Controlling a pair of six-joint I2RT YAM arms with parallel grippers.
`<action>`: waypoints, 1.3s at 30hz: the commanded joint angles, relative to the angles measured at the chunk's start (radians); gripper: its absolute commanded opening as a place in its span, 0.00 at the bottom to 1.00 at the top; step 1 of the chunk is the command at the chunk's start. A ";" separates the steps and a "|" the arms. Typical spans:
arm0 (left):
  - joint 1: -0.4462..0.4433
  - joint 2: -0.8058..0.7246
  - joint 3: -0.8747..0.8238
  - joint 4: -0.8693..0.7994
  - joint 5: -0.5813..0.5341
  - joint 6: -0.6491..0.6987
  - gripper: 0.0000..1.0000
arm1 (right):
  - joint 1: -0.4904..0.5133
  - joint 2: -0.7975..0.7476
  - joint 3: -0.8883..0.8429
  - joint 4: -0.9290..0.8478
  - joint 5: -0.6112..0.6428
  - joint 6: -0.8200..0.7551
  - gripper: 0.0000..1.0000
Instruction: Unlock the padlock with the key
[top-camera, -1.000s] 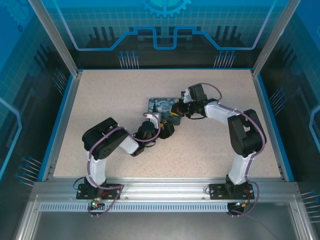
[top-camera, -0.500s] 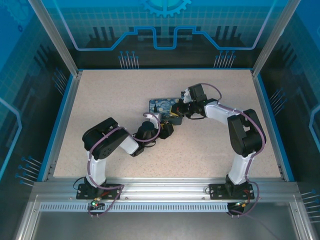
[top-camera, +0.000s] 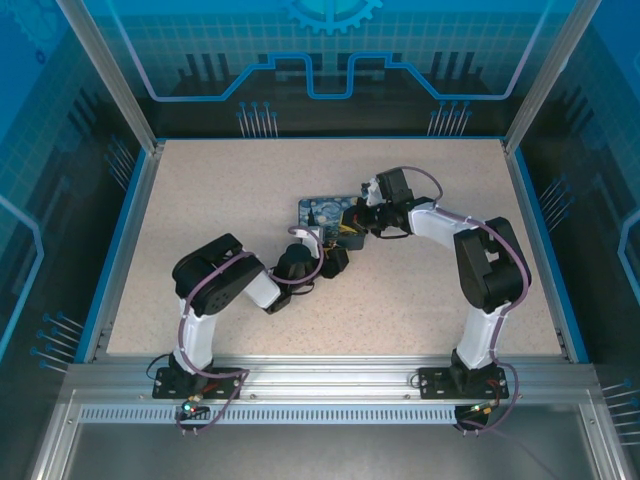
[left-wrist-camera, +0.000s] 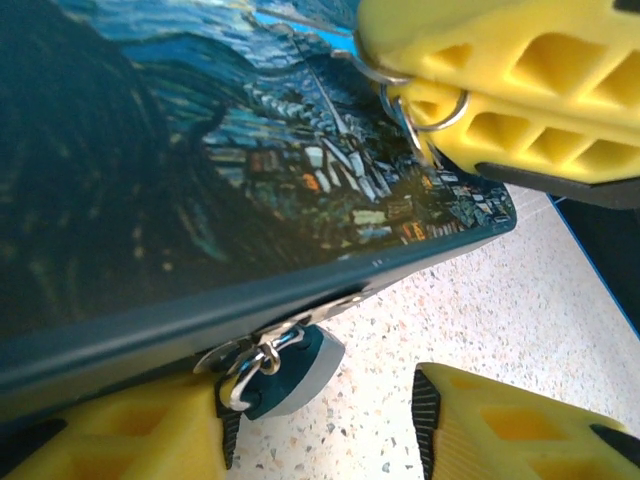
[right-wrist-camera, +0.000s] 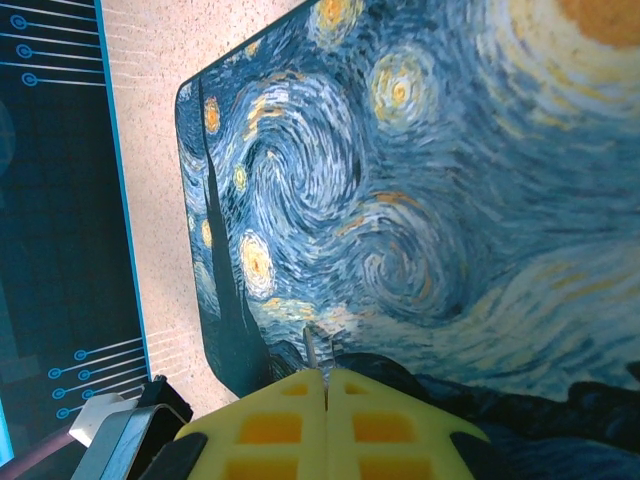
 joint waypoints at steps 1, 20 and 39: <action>-0.010 0.017 0.029 0.020 0.012 -0.011 0.45 | 0.013 0.023 0.022 -0.010 -0.004 -0.004 0.00; -0.021 0.046 0.050 0.078 -0.026 -0.054 0.34 | 0.012 0.033 0.025 -0.002 -0.007 0.002 0.00; -0.013 -0.020 0.028 0.086 0.015 -0.157 0.03 | -0.001 0.038 0.030 -0.007 -0.012 -0.002 0.00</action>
